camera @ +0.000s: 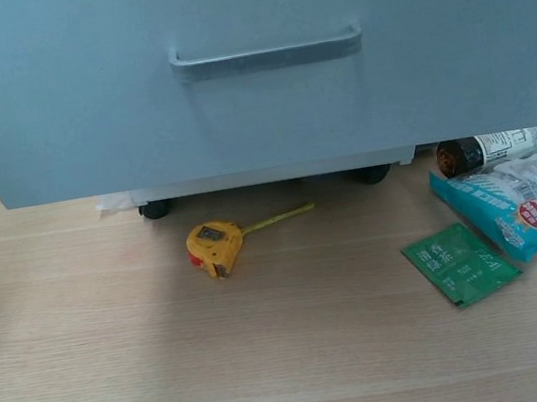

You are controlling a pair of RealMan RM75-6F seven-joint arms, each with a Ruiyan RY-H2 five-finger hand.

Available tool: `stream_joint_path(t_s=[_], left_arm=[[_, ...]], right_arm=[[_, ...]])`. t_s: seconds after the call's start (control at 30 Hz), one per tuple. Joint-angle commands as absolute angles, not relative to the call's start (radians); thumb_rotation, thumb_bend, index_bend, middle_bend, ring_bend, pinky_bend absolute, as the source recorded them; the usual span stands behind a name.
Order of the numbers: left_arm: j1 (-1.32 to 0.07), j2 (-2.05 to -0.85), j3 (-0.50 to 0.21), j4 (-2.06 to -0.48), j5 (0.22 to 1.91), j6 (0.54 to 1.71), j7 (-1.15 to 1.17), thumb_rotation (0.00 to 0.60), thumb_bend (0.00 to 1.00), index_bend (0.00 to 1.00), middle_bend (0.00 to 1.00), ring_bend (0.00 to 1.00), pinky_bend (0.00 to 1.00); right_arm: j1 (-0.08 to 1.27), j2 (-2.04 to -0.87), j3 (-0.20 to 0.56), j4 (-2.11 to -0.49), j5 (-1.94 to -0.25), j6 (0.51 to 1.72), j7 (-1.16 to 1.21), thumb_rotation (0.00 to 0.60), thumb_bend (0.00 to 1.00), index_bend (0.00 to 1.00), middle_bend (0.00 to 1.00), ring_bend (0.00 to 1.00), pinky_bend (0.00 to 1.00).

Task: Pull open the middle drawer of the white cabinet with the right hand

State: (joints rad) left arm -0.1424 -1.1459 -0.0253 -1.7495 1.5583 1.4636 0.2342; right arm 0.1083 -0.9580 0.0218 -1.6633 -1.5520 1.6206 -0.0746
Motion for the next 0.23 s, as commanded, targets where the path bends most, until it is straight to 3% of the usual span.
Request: stream_joint_path(t_s=[0.03, 0.23], left_arm=[[-0.141, -1.151, -0.025, -1.749, 1.561, 1.467, 0.235, 0.600, 0.44, 0.10, 0.00, 0.06, 0.13], [-0.138, -1.161, -0.024, -1.744, 1.559, 1.470, 0.237, 0.600, 0.44, 0.10, 0.00, 0.06, 0.13]], right_arm=[[0.080, -1.014, -0.002, -1.601, -1.572, 1.619, -0.035, 0.600, 0.31, 0.14, 0.32, 0.30, 0.47], [0.060, -1.053, -0.012, -1.567, -1.582, 1.616, -0.010, 0.600, 0.30, 0.14, 0.32, 0.30, 0.47]])
